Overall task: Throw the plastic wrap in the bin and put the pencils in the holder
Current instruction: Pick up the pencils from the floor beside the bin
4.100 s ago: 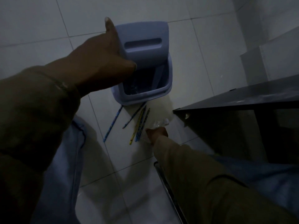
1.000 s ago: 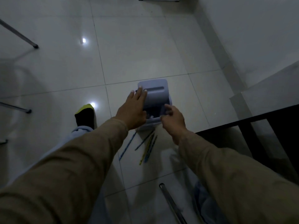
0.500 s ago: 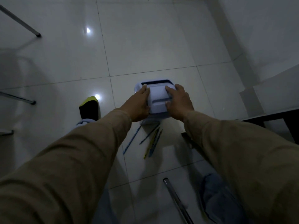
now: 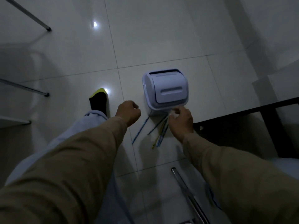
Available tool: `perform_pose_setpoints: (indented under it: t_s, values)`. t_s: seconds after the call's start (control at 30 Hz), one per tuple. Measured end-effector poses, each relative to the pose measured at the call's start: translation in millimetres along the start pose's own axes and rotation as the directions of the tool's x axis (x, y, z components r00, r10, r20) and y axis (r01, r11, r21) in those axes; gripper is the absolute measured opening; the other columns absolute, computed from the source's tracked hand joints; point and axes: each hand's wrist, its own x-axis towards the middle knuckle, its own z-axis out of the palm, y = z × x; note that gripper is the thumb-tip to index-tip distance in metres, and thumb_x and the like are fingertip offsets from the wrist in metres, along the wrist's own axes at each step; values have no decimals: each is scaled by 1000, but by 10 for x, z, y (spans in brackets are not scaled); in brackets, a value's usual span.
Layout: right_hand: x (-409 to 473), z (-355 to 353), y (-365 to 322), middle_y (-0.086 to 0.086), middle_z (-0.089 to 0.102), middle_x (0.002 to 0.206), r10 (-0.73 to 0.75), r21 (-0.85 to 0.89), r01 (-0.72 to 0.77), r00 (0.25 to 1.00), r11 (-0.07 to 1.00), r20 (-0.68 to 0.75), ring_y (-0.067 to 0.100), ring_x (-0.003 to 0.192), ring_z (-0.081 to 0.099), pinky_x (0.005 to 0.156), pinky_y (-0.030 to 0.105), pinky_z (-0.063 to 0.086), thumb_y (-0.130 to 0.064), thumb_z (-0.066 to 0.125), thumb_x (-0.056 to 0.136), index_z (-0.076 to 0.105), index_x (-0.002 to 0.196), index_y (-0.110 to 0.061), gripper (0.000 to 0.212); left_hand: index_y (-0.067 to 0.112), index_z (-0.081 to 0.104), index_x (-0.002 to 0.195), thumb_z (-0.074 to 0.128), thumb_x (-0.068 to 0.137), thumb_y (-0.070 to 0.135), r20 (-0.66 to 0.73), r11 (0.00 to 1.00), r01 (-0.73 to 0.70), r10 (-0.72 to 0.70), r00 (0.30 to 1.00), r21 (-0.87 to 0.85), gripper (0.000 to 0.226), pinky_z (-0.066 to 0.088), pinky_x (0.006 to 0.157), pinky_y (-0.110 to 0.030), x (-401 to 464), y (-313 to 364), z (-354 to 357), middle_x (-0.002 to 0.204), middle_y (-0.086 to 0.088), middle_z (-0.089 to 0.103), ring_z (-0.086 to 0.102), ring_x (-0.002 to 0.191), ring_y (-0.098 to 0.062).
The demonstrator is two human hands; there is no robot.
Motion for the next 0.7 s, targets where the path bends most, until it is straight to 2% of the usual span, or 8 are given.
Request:
perform_pose_setpoints:
  t_s: [0.1, 0.17, 0.27, 0.37, 0.47, 0.57, 0.63, 0.7]
  values:
    - [-126, 163, 120, 8, 61, 110, 91, 73, -97, 992, 993, 82, 27, 101, 60, 84, 28, 47, -17, 57, 93, 61, 111, -12, 19, 7, 66, 118, 57, 86, 19, 69, 999, 36, -38, 997, 35, 35, 39, 82, -25, -81, -158, 134, 123, -14, 65, 60, 111, -30]
    - [-160, 260, 169, 6, 62, 105, 140, 95, -153, 981, 984, 136, 23, 97, 60, 79, 24, 44, -14, 55, 94, 63, 113, -9, 21, 8, 66, 118, 57, 86, 18, 92, 998, 50, -54, 994, 44, 35, 39, 81, -25, -90, -233, 223, 122, -14, 66, 60, 110, -30]
    - [-128, 436, 256, 5, 60, 104, 198, 50, -215, 954, 975, 225, 20, 94, 57, 75, 18, 44, -14, 56, 94, 65, 115, -8, 23, 7, 66, 117, 57, 86, 17, 114, 996, 79, -82, 990, 32, 34, 42, 81, -25, 11, -304, 344, 120, -14, 66, 61, 107, -29]
    - [-54, 716, 371, 5, 64, 94, 253, -9, -262, 922, 965, 293, 17, 91, 59, 76, 19, 41, -14, 59, 92, 71, 95, -11, 13, 2, 69, 106, 55, 87, 14, 110, 991, 133, -129, 985, -27, 27, 45, 80, -27, 160, -390, 487, 111, -17, 69, 63, 103, -32]
    - [48, 1014, 487, 8, 72, 92, 286, -99, -269, 903, 958, 321, 19, 90, 66, 73, 18, 40, -16, 60, 88, 76, 85, -11, 17, 4, 69, 94, 52, 86, 15, 126, 960, 244, -227, 966, -140, 22, 54, 81, -35, 313, -522, 711, 101, -19, 71, 66, 95, -34]
    - [191, 1337, 595, 7, 69, 80, 327, -163, -287, 881, 944, 342, 19, 83, 68, 66, 22, 44, -17, 60, 87, 70, 70, -13, 20, 4, 69, 86, 50, 83, 15, 172, 920, 342, -312, 935, -190, 22, 55, 77, -37, 407, -707, 910, 95, -20, 72, 67, 90, -35]
    - [310, 1541, 629, 8, 74, 85, 352, -192, -303, 873, 934, 337, 22, 85, 70, 70, 25, 49, -23, 64, 87, 74, 74, -7, 23, 6, 69, 85, 51, 82, 17, 210, 897, 395, -355, 911, -198, 22, 56, 78, -38, 468, -826, 989, 93, -20, 72, 67, 89, -35]
    - [436, 1711, 634, 10, 77, 92, 393, -210, -341, 865, 916, 313, 25, 87, 71, 68, 24, 48, -33, 66, 88, 77, 82, -3, 32, 7, 70, 84, 53, 81, 20, 231, 880, 428, -381, 895, -206, 21, 58, 81, -41, 556, -909, 1037, 91, -19, 72, 67, 87, -34]
